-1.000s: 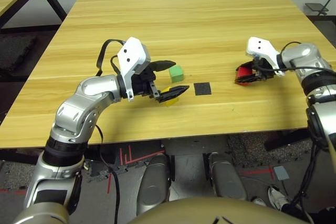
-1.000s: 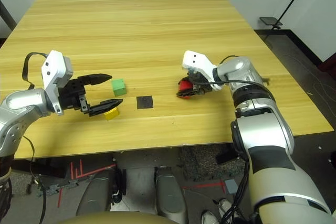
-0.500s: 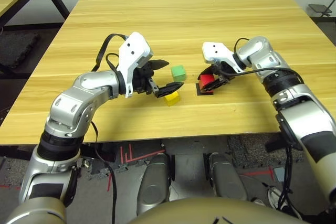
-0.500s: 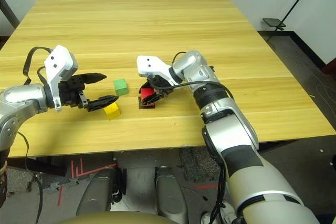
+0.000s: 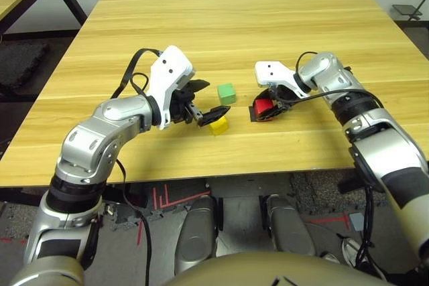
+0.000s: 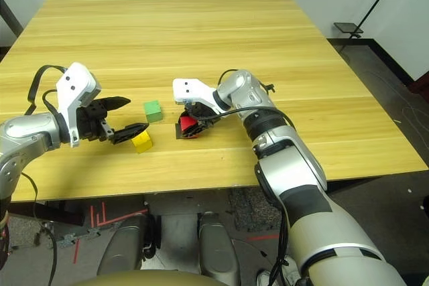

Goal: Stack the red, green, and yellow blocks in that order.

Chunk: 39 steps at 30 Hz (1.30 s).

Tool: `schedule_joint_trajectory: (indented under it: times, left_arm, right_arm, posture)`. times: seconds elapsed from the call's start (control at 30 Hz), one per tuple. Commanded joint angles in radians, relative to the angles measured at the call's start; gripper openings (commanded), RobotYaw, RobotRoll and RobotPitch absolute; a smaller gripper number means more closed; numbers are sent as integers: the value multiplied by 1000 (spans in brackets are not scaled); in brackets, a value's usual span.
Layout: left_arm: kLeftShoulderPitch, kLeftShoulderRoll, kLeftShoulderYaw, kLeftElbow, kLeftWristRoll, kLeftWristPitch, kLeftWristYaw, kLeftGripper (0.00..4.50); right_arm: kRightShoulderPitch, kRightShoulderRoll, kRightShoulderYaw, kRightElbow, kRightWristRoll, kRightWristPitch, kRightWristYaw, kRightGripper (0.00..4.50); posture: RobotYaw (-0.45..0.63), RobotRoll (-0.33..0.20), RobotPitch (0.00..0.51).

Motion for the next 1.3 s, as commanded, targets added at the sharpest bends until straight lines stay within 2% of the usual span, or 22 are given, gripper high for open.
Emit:
schedule_joint_trajectory:
  times: [0.03,0.27,0.4,0.5,0.77,0.93,1.13,1.3]
  left_arm:
    - [-6,26,-4,-4,-4,41,-4,4500]
    - [-3,68,-51,-56,-20,149,-19,4500]
    - [-2,46,-80,-91,-15,182,5,4500]
    - [-3,27,-115,-104,3,180,30,4500]
    - [-8,-6,-196,-83,74,102,54,4500]
    - [-103,-4,-213,18,128,7,11,4500]
    - [-326,-10,-316,363,272,-237,-157,4500]
    - [-469,-108,-393,707,388,-452,-268,4500]
  right_arm:
    - [1,0,8,15,-8,-22,-9,2051]
    - [3,-7,7,31,-9,-61,-15,2051]
    - [-7,-3,-24,18,36,-68,21,3326]
    - [-29,-17,-51,-14,66,-42,44,4471]
    - [-91,-110,-147,-164,178,109,106,4471]
    - [-104,-167,-205,-242,234,219,84,4471]
    - [-36,-245,-216,-350,250,301,57,4471]
    - [46,-281,-220,-447,272,371,20,4471]
  posture:
    - [520,-231,106]
    - [497,-218,99]
    - [482,-211,96]
    - [470,-207,94]
    - [440,-192,81]
    - [417,-180,75]
    - [362,-167,70]
    - [319,-154,69]
